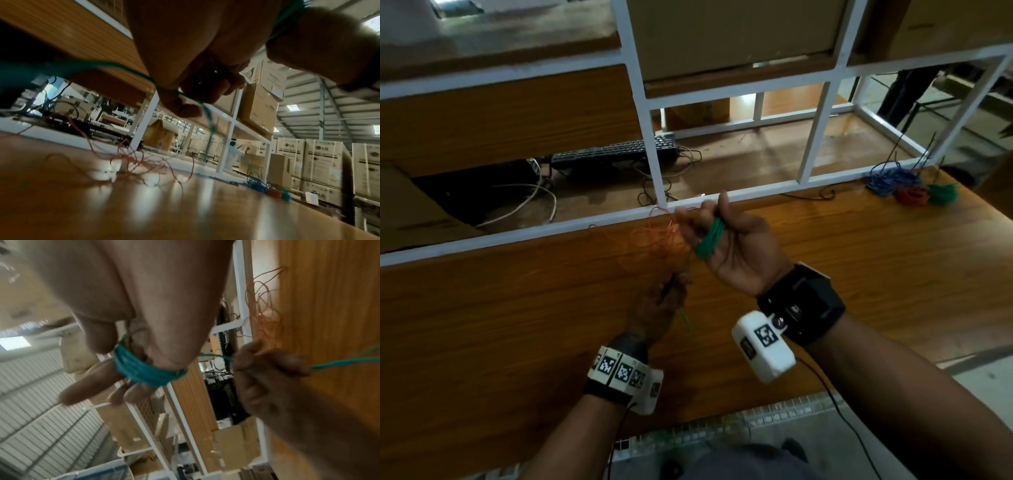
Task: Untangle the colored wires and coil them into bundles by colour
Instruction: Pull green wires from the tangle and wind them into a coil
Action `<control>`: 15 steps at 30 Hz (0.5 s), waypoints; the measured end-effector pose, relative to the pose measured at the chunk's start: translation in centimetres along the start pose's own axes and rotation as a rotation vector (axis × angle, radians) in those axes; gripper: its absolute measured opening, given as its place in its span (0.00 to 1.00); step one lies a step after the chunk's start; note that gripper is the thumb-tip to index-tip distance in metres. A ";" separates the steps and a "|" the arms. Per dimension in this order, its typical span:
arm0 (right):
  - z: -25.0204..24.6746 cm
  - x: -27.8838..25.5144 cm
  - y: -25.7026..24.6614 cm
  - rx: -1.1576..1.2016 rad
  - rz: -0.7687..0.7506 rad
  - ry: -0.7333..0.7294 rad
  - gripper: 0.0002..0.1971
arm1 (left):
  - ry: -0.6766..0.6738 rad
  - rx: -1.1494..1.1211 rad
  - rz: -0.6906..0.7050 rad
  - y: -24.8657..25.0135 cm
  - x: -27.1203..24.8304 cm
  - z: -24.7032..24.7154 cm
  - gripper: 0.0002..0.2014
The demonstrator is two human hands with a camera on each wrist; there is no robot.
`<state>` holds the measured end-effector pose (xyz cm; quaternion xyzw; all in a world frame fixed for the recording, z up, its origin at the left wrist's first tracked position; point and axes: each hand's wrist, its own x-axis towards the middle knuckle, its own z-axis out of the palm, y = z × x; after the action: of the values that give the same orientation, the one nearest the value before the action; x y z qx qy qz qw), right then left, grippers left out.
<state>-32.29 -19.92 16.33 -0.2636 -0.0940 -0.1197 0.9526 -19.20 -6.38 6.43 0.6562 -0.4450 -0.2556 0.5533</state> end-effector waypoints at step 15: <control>-4.8 0.1 -0.4 -2.205 0.383 0.227 0.27 | -0.107 -0.061 -0.262 0.4 0.6 -0.9 0.08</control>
<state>-31.80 -22.78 12.49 -0.9596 0.1925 -0.0126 0.2049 -18.23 -6.46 7.12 0.6770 -0.3765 -0.3736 0.5102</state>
